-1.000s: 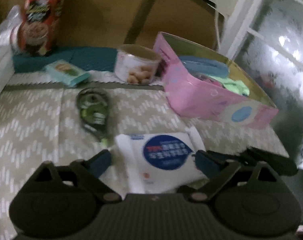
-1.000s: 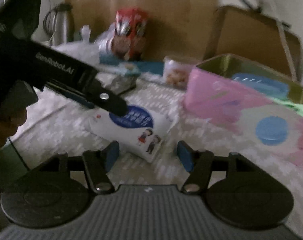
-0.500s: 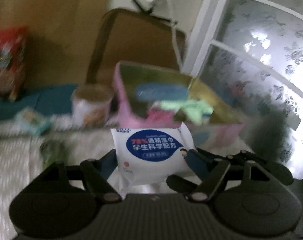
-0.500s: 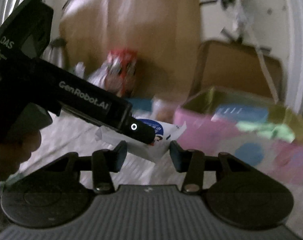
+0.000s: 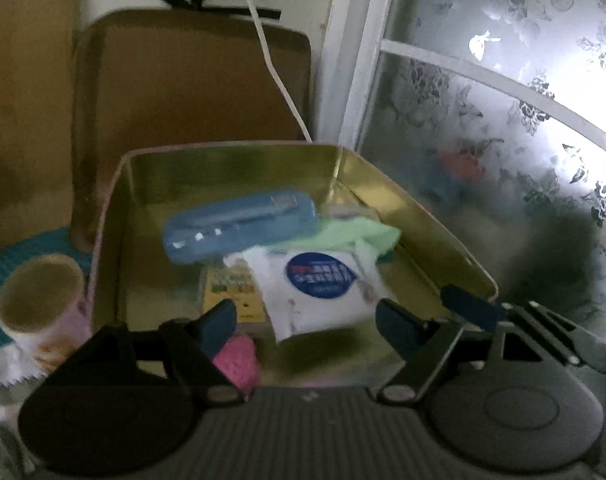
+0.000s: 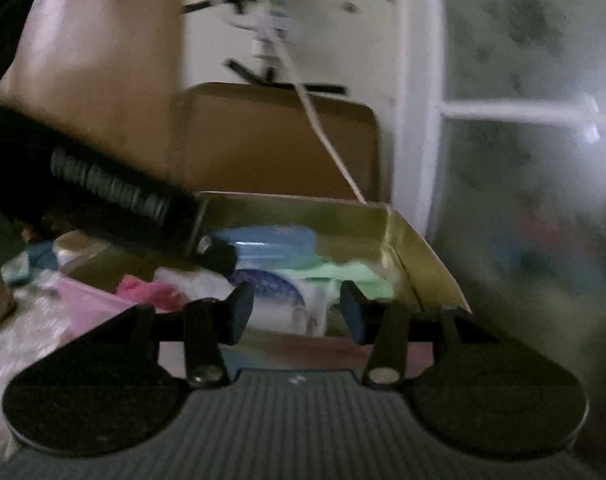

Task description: Organize soft objects

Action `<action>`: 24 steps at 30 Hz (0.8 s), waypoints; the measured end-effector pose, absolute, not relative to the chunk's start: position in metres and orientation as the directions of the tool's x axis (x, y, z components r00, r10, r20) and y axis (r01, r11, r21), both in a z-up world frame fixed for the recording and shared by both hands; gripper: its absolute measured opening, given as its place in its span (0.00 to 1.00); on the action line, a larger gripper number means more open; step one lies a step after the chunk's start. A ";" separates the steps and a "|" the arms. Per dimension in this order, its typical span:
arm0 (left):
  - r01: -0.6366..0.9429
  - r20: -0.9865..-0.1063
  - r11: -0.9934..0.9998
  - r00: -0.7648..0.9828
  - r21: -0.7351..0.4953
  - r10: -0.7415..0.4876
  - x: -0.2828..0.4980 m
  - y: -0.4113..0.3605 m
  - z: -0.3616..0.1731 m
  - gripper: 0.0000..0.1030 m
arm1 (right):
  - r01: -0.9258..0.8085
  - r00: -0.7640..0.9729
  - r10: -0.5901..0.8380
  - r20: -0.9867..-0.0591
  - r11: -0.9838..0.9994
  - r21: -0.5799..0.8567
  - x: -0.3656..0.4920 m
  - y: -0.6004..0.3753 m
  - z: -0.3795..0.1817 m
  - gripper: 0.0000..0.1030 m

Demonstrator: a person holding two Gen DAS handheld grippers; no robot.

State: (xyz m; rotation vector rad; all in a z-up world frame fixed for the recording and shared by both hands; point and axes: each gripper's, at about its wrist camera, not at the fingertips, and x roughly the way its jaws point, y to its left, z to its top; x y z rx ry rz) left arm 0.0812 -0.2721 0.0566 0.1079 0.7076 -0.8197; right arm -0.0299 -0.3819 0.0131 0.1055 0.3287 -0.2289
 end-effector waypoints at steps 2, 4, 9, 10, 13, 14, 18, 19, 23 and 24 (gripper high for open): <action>0.703 -0.619 0.690 0.468 -0.172 -0.631 0.077 -0.271 0.052 0.77 | 0.249 0.924 -0.209 -0.319 0.964 0.092 -0.041 -0.386 0.011 0.50; 0.698 -0.620 0.699 0.481 -0.156 -0.619 0.072 -0.269 0.051 0.77 | 0.258 0.926 -0.220 -0.307 0.962 0.090 -0.048 -0.386 0.010 0.50; 0.675 -0.620 0.731 0.531 -0.104 -0.578 0.059 -0.260 0.061 0.78 | 0.254 0.934 -0.195 -0.299 0.951 0.174 -0.064 -0.380 0.015 0.50; 0.670 -0.617 0.736 0.540 -0.097 -0.573 0.056 -0.253 0.064 0.78 | 0.252 0.935 -0.189 -0.299 0.949 0.189 -0.068 -0.379 0.017 0.50; 0.652 -0.607 0.753 0.564 -0.088 -0.559 0.048 -0.238 0.069 0.79 | 0.239 0.939 -0.169 -0.299 0.947 0.217 -0.071 -0.376 0.020 0.50; 0.647 -0.605 0.757 0.570 -0.086 -0.556 0.046 -0.233 0.070 0.79 | 0.237 0.940 -0.165 -0.299 0.946 0.223 -0.072 -0.375 0.021 0.50; 0.625 -0.601 0.776 0.591 -0.080 -0.538 0.039 -0.213 0.070 0.80 | 0.232 0.939 -0.144 -0.313 0.936 0.263 -0.073 -0.371 0.023 0.51; 0.621 -0.600 0.780 0.596 -0.077 -0.534 0.038 -0.208 0.069 0.80 | 0.229 0.937 -0.134 -0.322 0.933 0.277 -0.072 -0.369 0.023 0.51; 0.599 -0.593 0.799 0.622 -0.060 -0.511 0.032 -0.186 0.067 0.80 | 0.217 0.934 -0.102 -0.343 0.923 0.318 -0.070 -0.361 0.024 0.52; 0.594 -0.590 0.802 0.628 -0.057 -0.507 0.031 -0.180 0.067 0.81 | 0.212 0.934 -0.093 -0.346 0.922 0.324 -0.069 -0.359 0.025 0.52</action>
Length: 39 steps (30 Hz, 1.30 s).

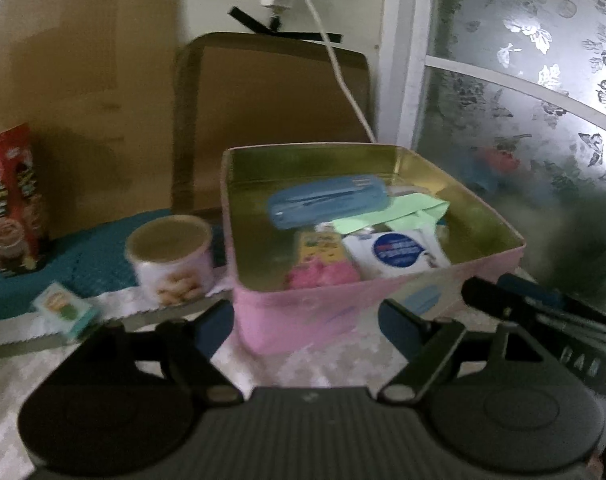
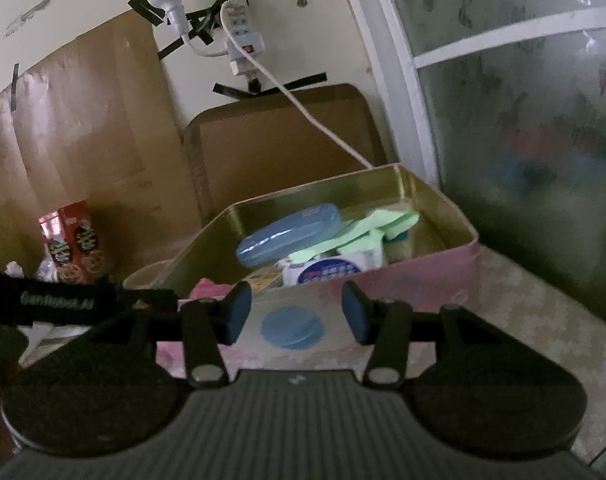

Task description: Organize soft objects

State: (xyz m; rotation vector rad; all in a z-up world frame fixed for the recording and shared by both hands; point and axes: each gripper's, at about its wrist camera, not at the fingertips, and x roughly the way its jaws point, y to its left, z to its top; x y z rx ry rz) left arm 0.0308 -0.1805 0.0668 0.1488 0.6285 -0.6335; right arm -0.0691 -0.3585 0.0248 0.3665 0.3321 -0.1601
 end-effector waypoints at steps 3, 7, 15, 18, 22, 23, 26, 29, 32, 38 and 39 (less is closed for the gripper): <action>0.575 -0.585 0.817 0.646 -0.050 -0.490 0.028 -0.163 0.065 0.82 | 0.197 0.933 -0.068 -0.354 0.919 0.342 -0.065 -0.350 0.027 0.53; 0.548 -0.580 0.835 0.664 -0.052 -0.472 0.029 -0.140 0.062 0.83 | 0.172 0.932 -0.043 -0.361 0.926 0.335 -0.059 -0.334 0.030 0.54; 0.495 -0.585 0.866 0.682 -0.072 -0.439 0.036 -0.102 0.054 0.85 | 0.139 0.930 -0.025 -0.366 0.947 0.289 -0.050 -0.302 0.033 0.54; 0.489 -0.585 0.869 0.685 -0.074 -0.435 0.037 -0.095 0.051 0.86 | 0.160 0.935 -0.054 -0.349 0.946 0.283 -0.052 -0.295 0.034 0.54; 0.498 -0.585 0.863 0.678 -0.079 -0.445 0.036 -0.092 0.044 0.87 | 0.188 0.930 -0.077 -0.360 0.939 0.286 -0.055 -0.290 0.030 0.55; 0.500 -0.585 0.863 0.677 -0.078 -0.445 0.036 -0.092 0.041 0.87 | 0.198 0.928 -0.085 -0.364 0.937 0.287 -0.057 -0.289 0.028 0.55; 0.505 -0.584 0.859 0.673 -0.087 -0.455 0.038 -0.092 0.032 0.88 | 0.231 0.921 -0.115 -0.371 0.930 0.286 -0.062 -0.287 0.020 0.58; 0.511 -0.579 0.857 0.679 -0.071 -0.452 0.038 -0.095 0.019 0.90 | 0.260 0.908 -0.142 -0.393 0.929 0.264 -0.062 -0.284 0.012 0.60; 0.522 -0.584 0.851 0.673 -0.060 -0.453 0.039 -0.099 0.005 0.90 | 0.273 0.906 -0.155 -0.394 0.925 0.264 -0.062 -0.283 0.007 0.61; 0.537 -0.570 0.844 0.686 -0.024 -0.452 0.033 -0.103 0.001 0.91 | 0.293 0.915 -0.203 -0.348 0.928 0.229 -0.062 -0.275 -0.002 0.65; 0.538 -0.570 0.843 0.685 -0.025 -0.454 0.033 -0.103 0.001 0.91 | 0.296 0.917 -0.213 -0.338 0.930 0.216 -0.062 -0.274 -0.005 0.66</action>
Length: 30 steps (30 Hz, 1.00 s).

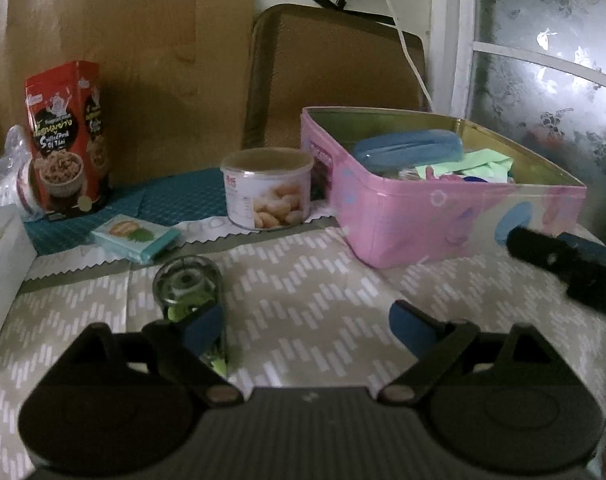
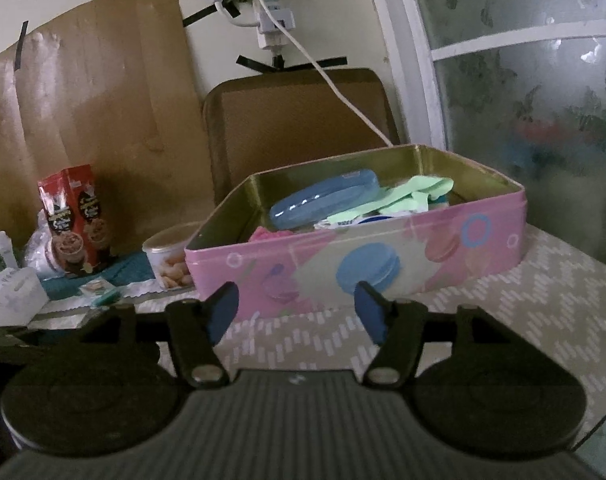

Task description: Organize soft objects

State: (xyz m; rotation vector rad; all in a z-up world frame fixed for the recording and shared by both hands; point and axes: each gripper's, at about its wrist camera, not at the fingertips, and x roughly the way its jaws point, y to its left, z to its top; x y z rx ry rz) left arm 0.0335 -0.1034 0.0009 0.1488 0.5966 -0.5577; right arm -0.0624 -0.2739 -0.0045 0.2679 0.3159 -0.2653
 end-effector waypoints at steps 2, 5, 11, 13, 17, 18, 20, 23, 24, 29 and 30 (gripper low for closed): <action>0.533 -0.569 0.845 0.687 -0.026 -0.451 0.033 -0.103 0.001 0.91 | 0.302 0.917 -0.232 -0.324 0.935 0.186 -0.062 -0.270 -0.014 0.68; 0.534 -0.558 0.845 0.696 -0.019 -0.452 0.031 -0.102 0.001 0.92 | 0.281 0.931 -0.214 -0.295 0.936 0.210 -0.064 -0.272 -0.013 0.68; 0.545 -0.535 0.839 0.712 0.011 -0.455 0.025 -0.105 0.003 0.95 | 0.257 0.939 -0.189 -0.288 0.941 0.222 -0.064 -0.273 -0.012 0.70; 0.546 -0.534 0.838 0.712 0.012 -0.456 0.025 -0.105 0.003 0.95 | 0.254 0.939 -0.185 -0.289 0.941 0.225 -0.064 -0.273 -0.013 0.70; 0.543 -0.537 0.840 0.710 0.007 -0.455 0.026 -0.105 0.002 0.95 | 0.246 0.941 -0.175 -0.291 0.942 0.230 -0.064 -0.273 -0.013 0.71; 0.543 -0.537 0.840 0.711 0.007 -0.454 0.025 -0.105 0.002 0.95 | 0.245 0.941 -0.173 -0.290 0.942 0.231 -0.064 -0.272 -0.013 0.71; 0.542 -0.536 0.840 0.712 0.010 -0.453 0.025 -0.105 0.002 0.95 | 0.242 0.942 -0.170 -0.290 0.941 0.235 -0.064 -0.273 -0.013 0.71; 0.542 -0.534 0.840 0.714 0.013 -0.452 0.024 -0.105 0.002 0.96 | 0.240 0.942 -0.167 -0.291 0.942 0.236 -0.064 -0.272 -0.013 0.72; 0.542 -0.534 0.840 0.714 0.013 -0.452 0.024 -0.105 0.002 0.96 | 0.240 0.942 -0.167 -0.291 0.942 0.236 -0.064 -0.272 -0.013 0.72; 0.542 -0.532 0.841 0.716 0.014 -0.452 0.024 -0.105 0.002 0.97 | 0.237 0.942 -0.164 -0.292 0.943 0.235 -0.064 -0.272 -0.014 0.72; 0.541 -0.532 0.841 0.716 0.014 -0.452 0.024 -0.105 0.002 0.97 | 0.237 0.942 -0.164 -0.293 0.943 0.234 -0.064 -0.272 -0.014 0.72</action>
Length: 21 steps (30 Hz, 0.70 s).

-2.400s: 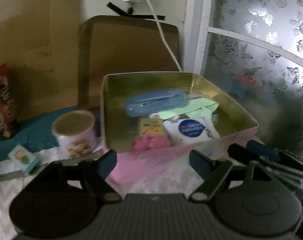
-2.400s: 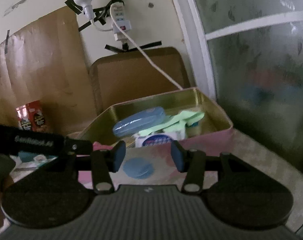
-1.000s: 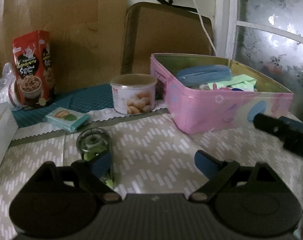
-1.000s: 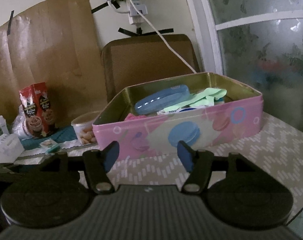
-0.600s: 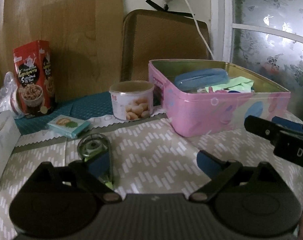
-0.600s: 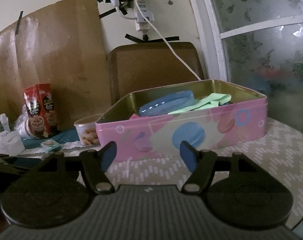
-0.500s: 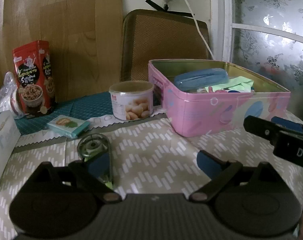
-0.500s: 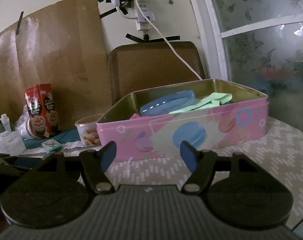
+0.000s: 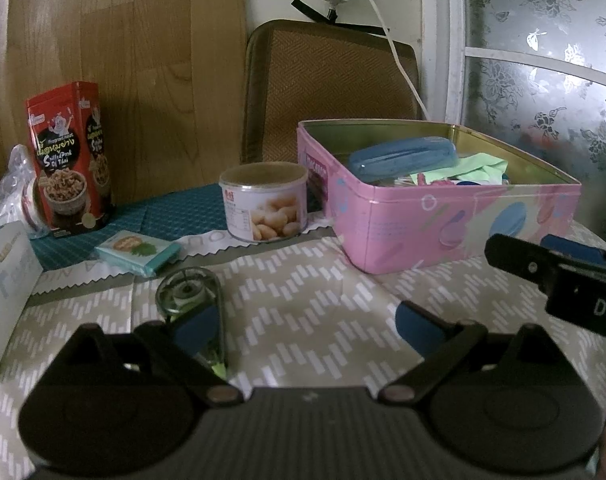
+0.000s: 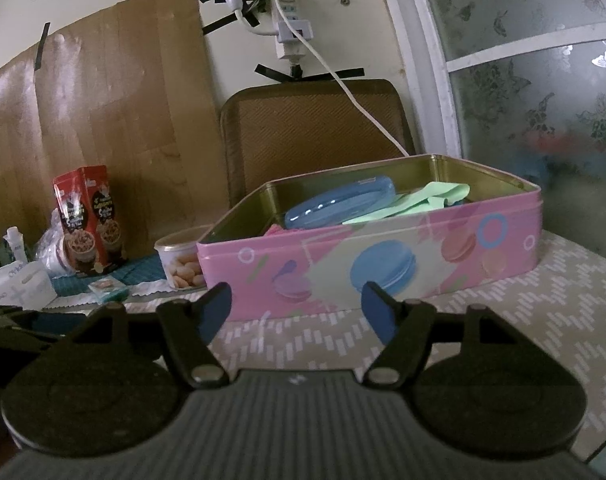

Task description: Organize soft objects

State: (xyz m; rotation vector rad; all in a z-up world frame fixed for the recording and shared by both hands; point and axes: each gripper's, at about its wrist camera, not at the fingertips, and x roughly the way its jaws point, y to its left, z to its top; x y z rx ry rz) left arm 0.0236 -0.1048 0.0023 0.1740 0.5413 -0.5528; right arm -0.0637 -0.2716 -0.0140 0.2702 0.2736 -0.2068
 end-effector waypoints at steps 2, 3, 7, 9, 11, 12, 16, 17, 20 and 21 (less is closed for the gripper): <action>0.542 -0.532 0.841 0.716 0.014 -0.452 0.024 -0.105 0.002 0.97 | 0.234 0.942 -0.162 -0.294 0.944 0.232 -0.063 -0.272 -0.014 0.72; 0.542 -0.531 0.840 0.716 0.014 -0.453 0.024 -0.104 0.002 0.97 | 0.233 0.942 -0.161 -0.296 0.945 0.231 -0.063 -0.271 -0.014 0.72; 0.539 -0.529 0.842 0.718 0.012 -0.452 0.024 -0.103 0.003 0.97 | 0.232 0.941 -0.159 -0.300 0.946 0.227 -0.062 -0.272 -0.014 0.72; 0.536 -0.526 0.844 0.721 0.010 -0.451 0.023 -0.102 0.004 0.97 | 0.234 0.940 -0.161 -0.302 0.946 0.224 -0.062 -0.271 -0.014 0.72; 0.533 -0.524 0.846 0.723 0.008 -0.451 0.023 -0.102 0.004 0.97 | 0.234 0.939 -0.161 -0.303 0.947 0.221 -0.062 -0.271 -0.014 0.72; 0.532 -0.523 0.847 0.724 0.007 -0.450 0.023 -0.101 0.004 0.97 | 0.233 0.939 -0.162 -0.303 0.948 0.218 -0.062 -0.271 -0.014 0.72; 0.518 -0.523 0.856 0.729 0.001 -0.441 0.023 -0.097 0.005 0.98 | 0.229 0.938 -0.163 -0.306 0.954 0.192 -0.058 -0.269 -0.013 0.72; 0.515 -0.523 0.857 0.729 -0.006 -0.441 0.023 -0.096 0.005 0.98 | 0.227 0.938 -0.164 -0.306 0.956 0.185 -0.058 -0.268 -0.013 0.72; 0.494 -0.528 0.870 0.739 0.001 -0.418 0.023 -0.091 0.004 0.98 | 0.226 0.937 -0.170 -0.305 0.961 0.158 -0.058 -0.265 -0.013 0.72; 0.488 -0.529 0.873 0.741 0.000 -0.414 0.023 -0.089 0.004 0.98 | 0.224 0.938 -0.172 -0.300 0.963 0.150 -0.058 -0.264 -0.012 0.72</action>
